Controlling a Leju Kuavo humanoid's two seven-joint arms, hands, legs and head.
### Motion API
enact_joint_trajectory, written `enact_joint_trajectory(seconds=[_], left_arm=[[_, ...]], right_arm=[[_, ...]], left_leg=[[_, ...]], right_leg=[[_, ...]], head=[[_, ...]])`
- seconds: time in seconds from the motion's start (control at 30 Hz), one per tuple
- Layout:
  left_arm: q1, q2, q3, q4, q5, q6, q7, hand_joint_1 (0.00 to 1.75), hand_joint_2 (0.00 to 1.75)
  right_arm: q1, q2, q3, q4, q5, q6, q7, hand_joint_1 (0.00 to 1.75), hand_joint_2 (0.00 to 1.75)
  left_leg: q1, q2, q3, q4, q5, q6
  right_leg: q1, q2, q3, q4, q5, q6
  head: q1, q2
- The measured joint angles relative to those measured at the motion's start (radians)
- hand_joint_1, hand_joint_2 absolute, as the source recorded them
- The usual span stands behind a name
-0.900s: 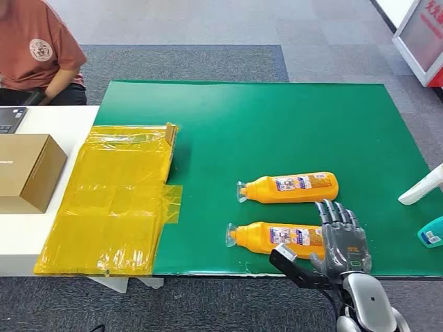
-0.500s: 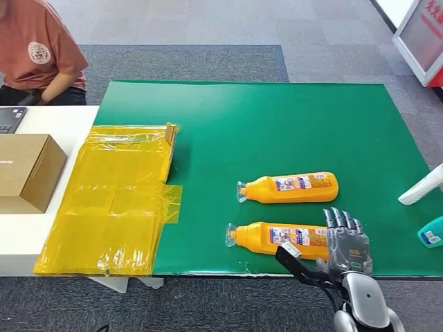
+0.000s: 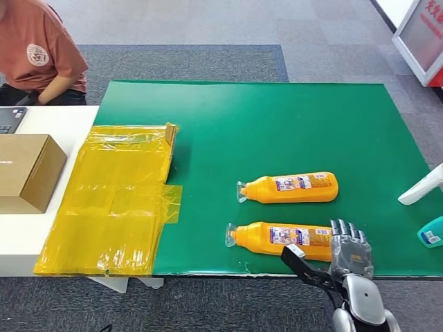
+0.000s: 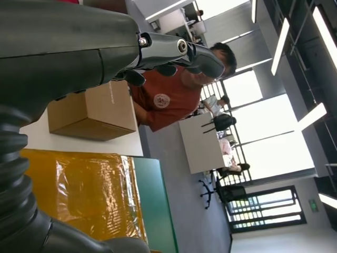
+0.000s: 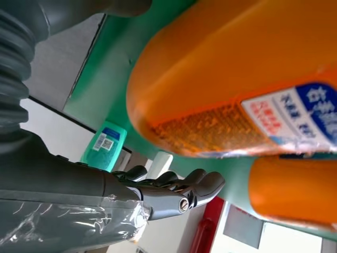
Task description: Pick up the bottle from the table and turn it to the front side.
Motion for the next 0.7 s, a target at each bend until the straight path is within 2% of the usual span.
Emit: enact_joint_trajectory(seconds=[0.27,0.53,0.57,0.67,0.7], left_arm=[[-0.002,0.000,-0.007,0.000,-0.002,0.005,0.017,0.00,1.75],[-0.019,0.000,-0.054,0.004,-0.027,-0.004,0.035,0.00,1.75],[-0.020,0.000,-0.060,0.004,-0.031,-0.005,0.037,0.00,1.75],[-0.021,-0.001,-0.080,0.006,-0.041,-0.008,0.040,0.00,1.75],[-0.020,-0.001,-0.086,0.006,-0.043,-0.008,0.041,0.00,1.75]], right_arm=[[-0.039,0.000,0.019,0.066,0.000,-0.007,0.011,0.00,1.75],[-0.099,-0.021,0.089,0.117,0.000,-0.011,0.055,0.00,1.75],[-0.106,-0.025,0.099,0.125,0.000,-0.011,0.058,0.24,1.75],[-0.124,-0.035,0.128,0.146,0.000,-0.012,0.065,1.54,1.75],[-0.129,-0.038,0.135,0.153,0.000,-0.012,0.067,1.75,1.75]], left_leg=[[0.000,0.000,0.000,0.000,0.000,0.000],[0.000,0.000,0.000,0.000,0.000,0.000],[0.000,0.000,0.000,0.000,0.000,0.000],[0.000,0.000,0.000,0.000,0.000,0.000],[0.000,0.000,0.000,0.000,0.000,0.000]], right_leg=[[0.000,0.000,0.000,0.000,0.000,0.000],[0.000,0.000,0.000,0.000,0.000,0.000],[0.000,0.000,0.000,0.000,0.000,0.000],[0.000,0.000,0.000,0.000,0.000,0.000],[0.000,0.000,0.000,0.000,0.000,0.000]], head=[[0.000,0.000],[0.000,0.000],[0.000,0.000],[0.000,0.000],[0.000,0.000]])
